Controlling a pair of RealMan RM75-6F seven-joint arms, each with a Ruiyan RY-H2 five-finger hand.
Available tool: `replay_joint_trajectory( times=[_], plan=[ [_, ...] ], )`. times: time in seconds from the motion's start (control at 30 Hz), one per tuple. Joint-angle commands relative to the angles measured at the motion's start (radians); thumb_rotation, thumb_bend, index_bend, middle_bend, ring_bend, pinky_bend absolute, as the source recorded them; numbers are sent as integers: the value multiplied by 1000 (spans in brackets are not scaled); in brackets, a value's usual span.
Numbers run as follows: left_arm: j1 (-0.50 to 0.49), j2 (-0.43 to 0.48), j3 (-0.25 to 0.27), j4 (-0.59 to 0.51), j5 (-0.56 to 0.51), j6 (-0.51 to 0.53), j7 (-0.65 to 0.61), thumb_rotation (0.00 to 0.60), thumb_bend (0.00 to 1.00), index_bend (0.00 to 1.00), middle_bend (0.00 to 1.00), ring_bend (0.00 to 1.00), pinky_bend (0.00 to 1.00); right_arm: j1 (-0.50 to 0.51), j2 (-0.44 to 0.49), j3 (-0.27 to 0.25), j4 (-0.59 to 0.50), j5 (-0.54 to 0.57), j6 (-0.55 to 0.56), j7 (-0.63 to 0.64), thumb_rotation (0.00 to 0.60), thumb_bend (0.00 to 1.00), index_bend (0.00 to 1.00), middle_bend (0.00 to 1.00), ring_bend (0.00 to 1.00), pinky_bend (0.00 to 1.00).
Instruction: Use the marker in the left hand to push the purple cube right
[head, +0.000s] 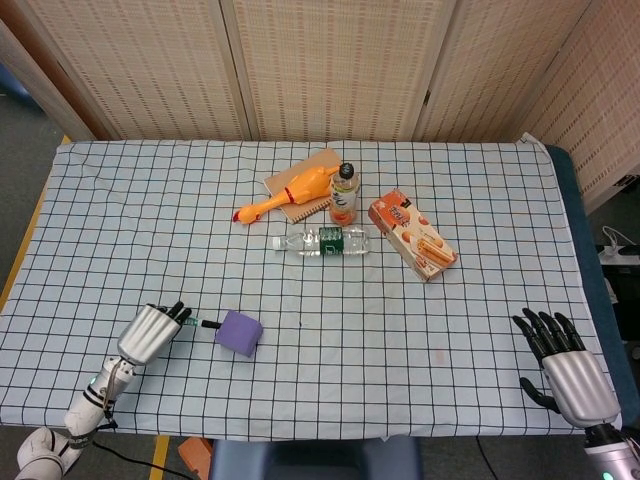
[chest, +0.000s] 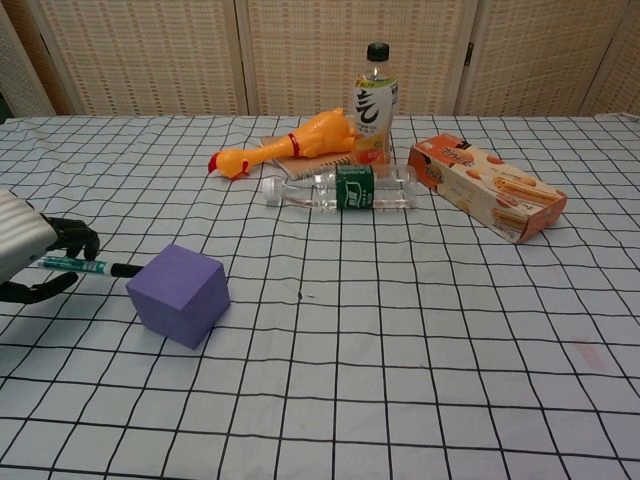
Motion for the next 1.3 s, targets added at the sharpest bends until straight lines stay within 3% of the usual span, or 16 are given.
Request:
replay_joint_trajectory(
  times=[0.03,0.73,1.3],
  plan=[
    [-4,-6,5,-19,7,18,19,600,612,784,760,868,1000,1,2,-1,1,-2,0,3,600,175,0,0,0,0],
    [-38,-28,23,-147,43,38,144,600,612,784,764,867,1000,-8,21,-12,9,-37,29,47,600,175,0,0,0,0],
    [-54,-35,25,-211,51,-11,203,600,613,784,768,868,1000,-11,28,-14,9,-42,37,62,600,175,0,0,0,0]
  ],
)
